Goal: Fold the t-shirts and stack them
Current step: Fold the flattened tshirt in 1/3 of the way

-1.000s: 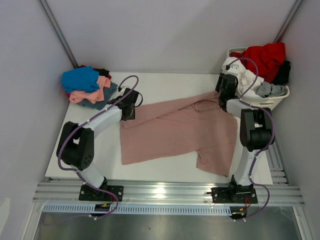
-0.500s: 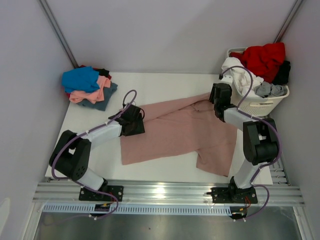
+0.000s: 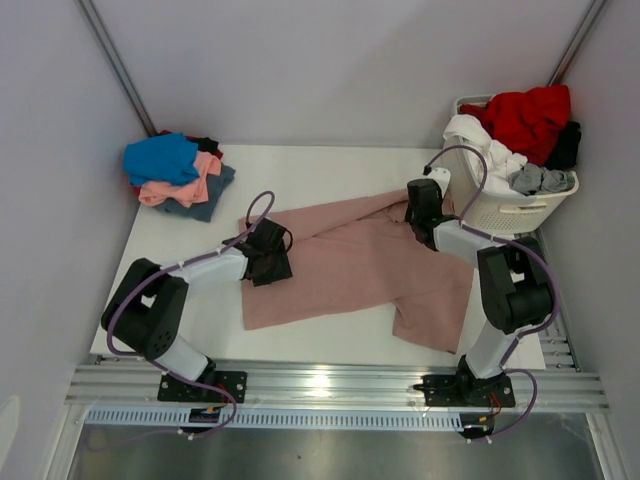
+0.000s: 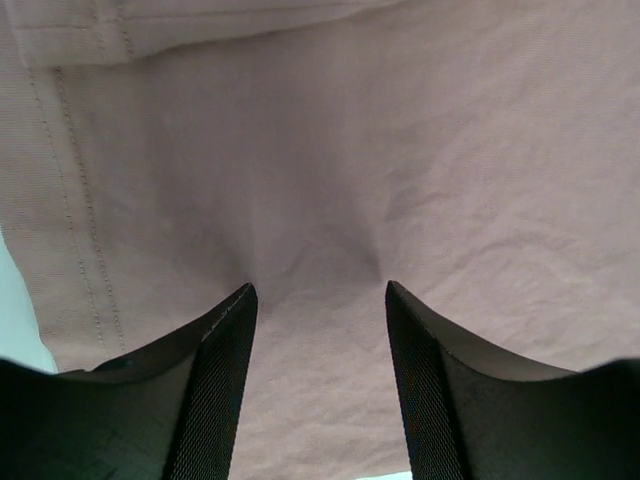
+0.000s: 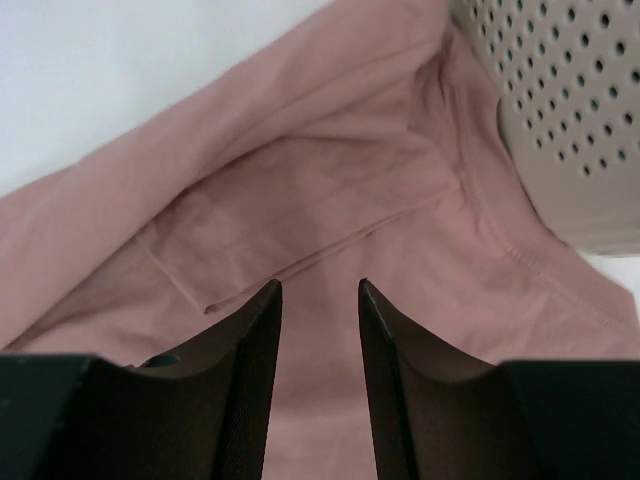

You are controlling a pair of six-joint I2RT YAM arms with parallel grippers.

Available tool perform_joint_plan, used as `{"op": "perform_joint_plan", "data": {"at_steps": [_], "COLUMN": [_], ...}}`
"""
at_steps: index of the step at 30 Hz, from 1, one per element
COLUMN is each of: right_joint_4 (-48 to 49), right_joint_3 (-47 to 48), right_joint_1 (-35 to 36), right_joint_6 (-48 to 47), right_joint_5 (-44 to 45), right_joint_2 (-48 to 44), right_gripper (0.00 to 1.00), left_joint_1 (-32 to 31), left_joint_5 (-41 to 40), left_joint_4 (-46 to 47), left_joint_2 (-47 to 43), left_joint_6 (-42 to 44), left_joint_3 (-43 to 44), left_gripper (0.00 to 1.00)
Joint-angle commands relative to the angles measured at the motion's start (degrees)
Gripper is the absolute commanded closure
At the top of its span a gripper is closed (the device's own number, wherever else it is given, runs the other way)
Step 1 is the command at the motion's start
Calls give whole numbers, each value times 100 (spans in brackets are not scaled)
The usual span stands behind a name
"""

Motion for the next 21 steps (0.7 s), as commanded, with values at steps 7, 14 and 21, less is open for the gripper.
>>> {"op": "perform_joint_plan", "data": {"at_steps": [7,14,21], "right_joint_4": [-396,-440,-370], "right_joint_3": [21,-5,-181], "right_joint_1": [210,254,289], "right_joint_6": [577,656,779], "right_joint_5": [230,151,-42], "right_joint_2": [-346,-469,-653], "right_gripper": [60,61,61], "left_joint_1": [-56,-65,-65], "left_joint_5": [-372,-214,259], "left_joint_4": [-959,-1240,-1391], "left_joint_2": [483,685,949], "left_joint_6": [-522,-496,-592], "left_joint_3": [313,428,166], "left_gripper": [43,46,67]}}
